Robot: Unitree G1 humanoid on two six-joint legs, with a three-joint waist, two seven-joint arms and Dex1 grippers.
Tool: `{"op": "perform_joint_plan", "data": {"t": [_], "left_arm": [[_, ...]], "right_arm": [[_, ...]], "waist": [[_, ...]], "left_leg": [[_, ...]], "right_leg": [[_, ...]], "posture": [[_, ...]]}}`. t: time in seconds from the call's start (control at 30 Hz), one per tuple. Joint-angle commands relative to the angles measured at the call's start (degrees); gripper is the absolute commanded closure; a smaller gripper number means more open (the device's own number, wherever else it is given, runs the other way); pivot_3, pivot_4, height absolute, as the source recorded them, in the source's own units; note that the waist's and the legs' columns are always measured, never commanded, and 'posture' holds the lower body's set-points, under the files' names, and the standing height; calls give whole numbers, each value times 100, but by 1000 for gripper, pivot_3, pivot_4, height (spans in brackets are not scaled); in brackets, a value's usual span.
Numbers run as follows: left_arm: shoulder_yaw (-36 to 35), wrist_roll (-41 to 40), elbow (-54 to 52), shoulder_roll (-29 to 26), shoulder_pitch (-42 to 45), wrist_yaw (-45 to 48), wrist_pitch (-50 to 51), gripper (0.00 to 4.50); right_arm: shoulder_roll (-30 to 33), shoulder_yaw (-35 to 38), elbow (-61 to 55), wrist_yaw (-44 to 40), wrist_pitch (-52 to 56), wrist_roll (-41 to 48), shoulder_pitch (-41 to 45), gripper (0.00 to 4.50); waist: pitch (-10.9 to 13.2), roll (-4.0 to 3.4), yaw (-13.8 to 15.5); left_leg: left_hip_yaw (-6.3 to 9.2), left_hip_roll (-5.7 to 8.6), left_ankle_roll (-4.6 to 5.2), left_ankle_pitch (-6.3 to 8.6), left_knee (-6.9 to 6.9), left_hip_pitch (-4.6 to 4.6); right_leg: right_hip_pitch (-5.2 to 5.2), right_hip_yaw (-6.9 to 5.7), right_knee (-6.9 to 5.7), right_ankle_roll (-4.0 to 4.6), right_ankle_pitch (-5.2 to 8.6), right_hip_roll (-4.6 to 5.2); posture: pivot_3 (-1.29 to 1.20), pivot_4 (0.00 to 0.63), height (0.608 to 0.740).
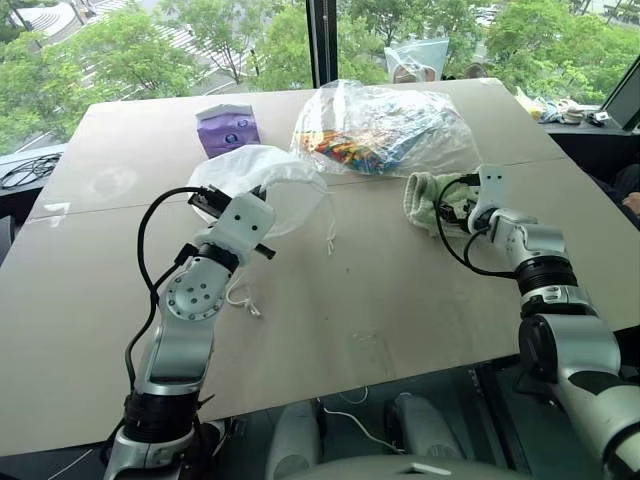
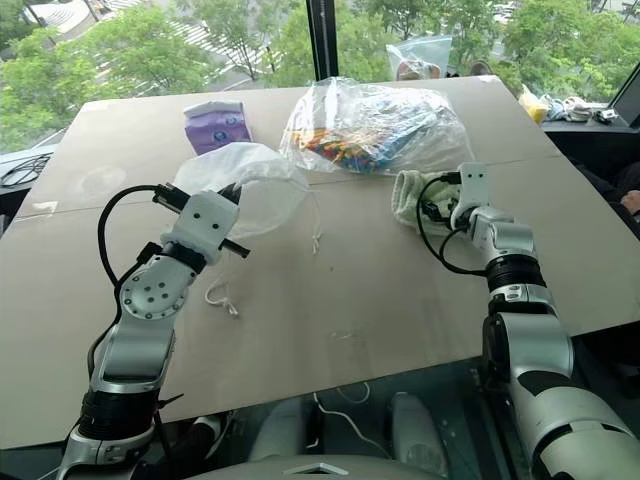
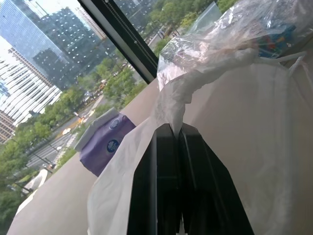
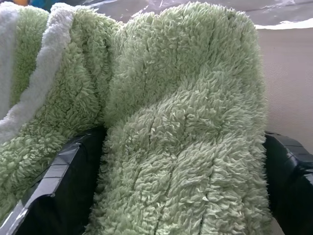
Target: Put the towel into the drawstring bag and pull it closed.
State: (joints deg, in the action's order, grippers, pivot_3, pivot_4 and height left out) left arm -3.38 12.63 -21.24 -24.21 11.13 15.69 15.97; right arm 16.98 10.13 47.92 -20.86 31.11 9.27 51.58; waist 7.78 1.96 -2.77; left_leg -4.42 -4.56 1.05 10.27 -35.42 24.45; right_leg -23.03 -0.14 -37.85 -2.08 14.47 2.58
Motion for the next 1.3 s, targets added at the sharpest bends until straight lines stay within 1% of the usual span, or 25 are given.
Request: {"op": "perform_joint_plan", "data": {"t": [0.03, 0.3, 0.33, 0.37, 0.43, 0.47, 0.5, 0.53, 0.6, 0.63, 0.7, 0.8, 0.83, 0.87, 0.93, 1.0, 1.07, 1.13, 1.3], "left_arm": [[-384, -312, -25, 112, 261, -135, 216, 4474], [-354, -435, 132, 71, 445, -83, 224, 4474], [-344, -438, 136, 72, 443, -84, 218, 4500], [-339, -440, 138, 73, 442, -84, 215, 4500], [-331, -439, 137, 76, 446, -85, 217, 4500], [-325, -435, 136, 78, 447, -87, 218, 4500], [-320, -432, 132, 79, 446, -88, 220, 4500], [-317, -432, 129, 80, 444, -89, 221, 4500], [-312, -432, 120, 83, 441, -90, 225, 4500], [-309, -432, 115, 84, 441, -91, 228, 4500], [-310, -454, 112, 90, 455, -80, 239, 4500], [-329, -584, 108, 133, 521, -23, 315, 4500], [-353, -706, 100, 176, 559, 18, 401, 4500], [-410, -972, 61, 259, 628, 113, 555, 4500], [-476, -1296, -2, 347, 703, 221, 756, 4500], [-807, -2103, -197, 598, 926, 319, 1358, 4500], [-1037, -2696, -316, 654, 1091, 462, 1829, 4500], [-1177, -3189, -370, 593, 1184, 644, 2176, 4500], [-1337, -4040, -384, 355, 1253, 1006, 2740, 4500]], "right_arm": [[-318, -80, 273, -271, 487, 168, -271, 0], [-342, -9, 25, -428, 399, 231, -393, 0], [-352, 10, -4, -433, 372, 240, -407, 506], [-362, 32, -29, -437, 359, 254, -417, 669], [-362, 34, -76, -455, 361, 257, -427, 1599], [-359, 28, -93, -459, 356, 253, -431, 1880], [-357, 20, -107, -464, 345, 252, -437, 2337], [-358, 12, -119, -470, 341, 255, -439, 2891], [-361, -2, -144, -499, 339, 271, -442, 3567], [-363, -7, -157, -523, 330, 278, -445, 4029], [-373, -20, -205, -589, 310, 298, -454, 4358], [-411, -72, -495, -774, 305, 360, -531, 4369], [-446, -68, -749, -928, 424, 493, -577, 4369], [-480, -97, -1299, -1170, 719, 753, -690, 4369], [-511, -133, -2028, -1428, 1122, 1065, -866, 4370], [-491, -108, -3179, -1567, 1803, 1597, -1189, 4370], [-377, -116, -4220, -1808, 2385, 2159, -1518, 4370], [-153, -186, -5156, -2164, 2812, 2720, -1849, 4370], [260, -392, -6529, -2619, 3296, 3641, -2284, 4370]], "waist": [[0, 0, 0], [0, 0, -1], [0, 0, -1], [0, 0, -1], [0, 0, -3], [0, 0, -4], [1, 0, -3], [1, -1, -1], [1, -1, 0], [1, 0, 1], [1, 0, 1], [1, 0, 1], [1, 0, 5], [1, 0, 7], [5, -2, 8], [22, -19, 26], [47, -35, 57], [70, -51, 87], [85, -41, 105]], "left_leg": [[1, -3, 0, 0, 1, -1], [-2, -24, 0, 0, 9, 1], [-4, -26, 0, 0, 11, 2], [-5, -27, -1, 0, 12, 4], [-12, -34, -1, 0, 14, 2], [-14, -35, -1, 0, 15, 1], [-15, -37, -1, 0, 15, 0], [-16, -38, -1, 0, 15, 0], [-19, -38, -1, 0, 15, 0], [-21, -38, -1, 0, 14, 0], [-34, -38, -1, 0, 14, 2], [-46, -38, -1, 0, 16, 6], [-47, -39, -1, 0, 18, 7], [-49, -39, -1, 0, 20, 14], [-49, -41, -1, 0, 23, 25], [-56, -47, -2, 1, 25, 29], [-55, -48, -2, 1, 24, 37], [-55, -46, -2, 0, 23, 43], [-54, -30, -3, 1, 20, 41]], "right_leg": [[-2, 0, -1, 3, 2, -7], [-14, 22, -2, 13, 7, -46], [-18, 24, -3, 13, 7, -48], [-21, 26, -3, 13, 7, -50], [-24, 33, -3, 14, 7, -57], [-24, 35, -3, 14, 7, -58], [-25, 36, -4, 15, 7, -59], [-26, 35, -4, 16, 6, -60], [-27, 38, -4, 18, 5, -59], [-28, 40, -4, 18, 4, -59], [-36, 52, -5, 19, 3, -58], [-45, 63, -6, 20, 2, -59], [-47, 64, -6, 20, 2, -59], [-54, 66, -6, 20, 2, -59], [-65, 66, -6, 20, 2, -61], [-72, 75, -6, 19, 2, -69], [-77, 70, -8, 18, 2, -68], [-80, 69, -6, 17, 2, -67], [-74, 68, 0, 13, 3, -56]], "posture": [[0, 150, 740], [0, 150, 740], [0, 150, 740], [0, 150, 740], [0, 150, 740], [0, 150, 740], [0, 150, 740], [0, 150, 740], [0, 150, 740], [0, 150, 740], [0, 150, 740], [0, 150, 740], [0, 150, 740], [0, 150, 740], [0, 150, 740], [0, 150, 740], [0, 150, 740], [0, 150, 740], [0, 150, 740]]}}
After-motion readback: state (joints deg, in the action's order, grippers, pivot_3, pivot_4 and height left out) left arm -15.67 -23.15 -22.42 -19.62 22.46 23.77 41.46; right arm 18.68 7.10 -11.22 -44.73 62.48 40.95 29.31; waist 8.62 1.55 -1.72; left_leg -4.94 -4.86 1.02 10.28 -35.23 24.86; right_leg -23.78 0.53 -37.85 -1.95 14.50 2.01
